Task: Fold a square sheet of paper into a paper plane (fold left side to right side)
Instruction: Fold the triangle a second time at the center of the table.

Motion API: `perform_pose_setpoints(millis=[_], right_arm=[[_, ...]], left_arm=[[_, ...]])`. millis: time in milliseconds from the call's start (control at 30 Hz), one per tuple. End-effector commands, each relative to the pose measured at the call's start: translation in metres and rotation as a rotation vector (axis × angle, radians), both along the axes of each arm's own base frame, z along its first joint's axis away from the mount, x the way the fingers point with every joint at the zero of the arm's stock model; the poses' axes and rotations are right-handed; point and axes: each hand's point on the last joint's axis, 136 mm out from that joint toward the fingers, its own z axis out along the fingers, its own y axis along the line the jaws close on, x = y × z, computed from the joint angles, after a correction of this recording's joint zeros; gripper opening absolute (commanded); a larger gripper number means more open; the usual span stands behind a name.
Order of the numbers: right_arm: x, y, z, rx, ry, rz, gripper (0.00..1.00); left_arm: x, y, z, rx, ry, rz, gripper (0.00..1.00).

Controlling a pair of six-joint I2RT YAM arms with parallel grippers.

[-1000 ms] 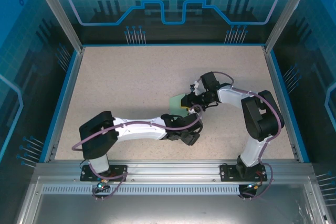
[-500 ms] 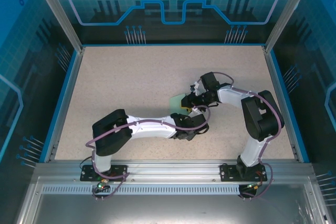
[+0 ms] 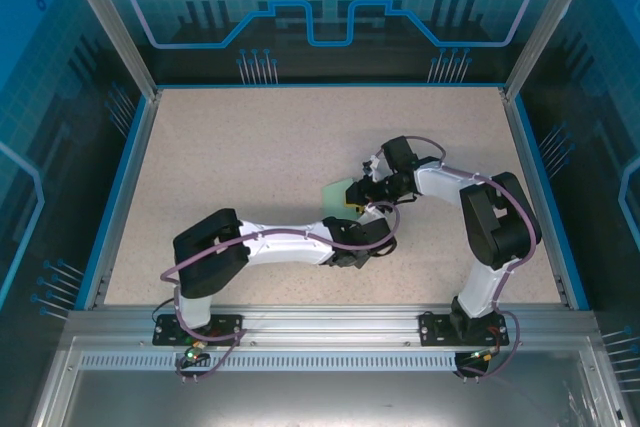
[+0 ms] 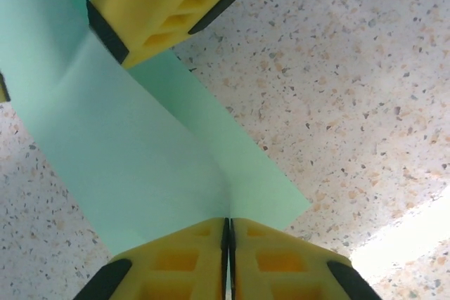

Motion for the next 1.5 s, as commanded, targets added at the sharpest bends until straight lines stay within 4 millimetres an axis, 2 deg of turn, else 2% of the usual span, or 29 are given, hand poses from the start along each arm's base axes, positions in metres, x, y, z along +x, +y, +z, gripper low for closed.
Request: perform_pose_setpoints(millis=[0,100,200,367,533,600,733,900,967,1067,1167,1467], right_arm=[[0.006,-0.003,0.006,-0.004,-0.027,0.003,0.44],[0.012,-0.006,0.019,0.012,-0.083,0.001,0.46],[0.02,-0.013,0.039,0.031,-0.168,-0.024,0.54],[0.029,-0.04,0.07,0.063,-0.286,-0.109,0.69],[0.02,-0.062,0.08,0.066,-0.336,-0.152,0.68],[0.006,-0.064,0.066,0.05,-0.305,-0.136,0.6],[-0.017,-0.055,0.041,0.042,-0.232,-0.103,0.38],[-0.043,-0.03,0.009,0.011,-0.147,-0.036,0.16],[-0.051,-0.021,-0.003,-0.025,-0.123,-0.003,0.1],[-0.058,-0.015,-0.019,-0.08,-0.089,0.025,0.04],[-0.063,-0.014,-0.032,-0.14,-0.058,0.051,0.04],[-0.074,-0.023,-0.05,-0.236,-0.005,0.092,0.04]], left_arm=[[-0.004,-0.002,0.019,-0.04,-0.013,-0.013,0.06],[-0.005,0.0,0.025,-0.065,-0.004,-0.015,0.03],[-0.007,0.0,0.026,-0.125,0.046,-0.014,0.0],[-0.006,0.004,0.027,-0.292,0.165,0.01,0.0],[0.0,0.01,0.031,-0.481,0.292,0.029,0.0],[0.004,0.014,0.032,-0.552,0.341,0.041,0.0],[0.015,0.028,0.03,-0.646,0.398,0.082,0.0],[0.023,0.042,0.024,-0.672,0.435,0.111,0.0],[0.025,0.047,0.02,-0.671,0.448,0.123,0.0],[0.026,0.053,0.015,-0.64,0.449,0.133,0.0],[0.025,0.06,0.006,-0.599,0.459,0.151,0.0],[0.028,0.066,-0.008,-0.551,0.472,0.158,0.0]])
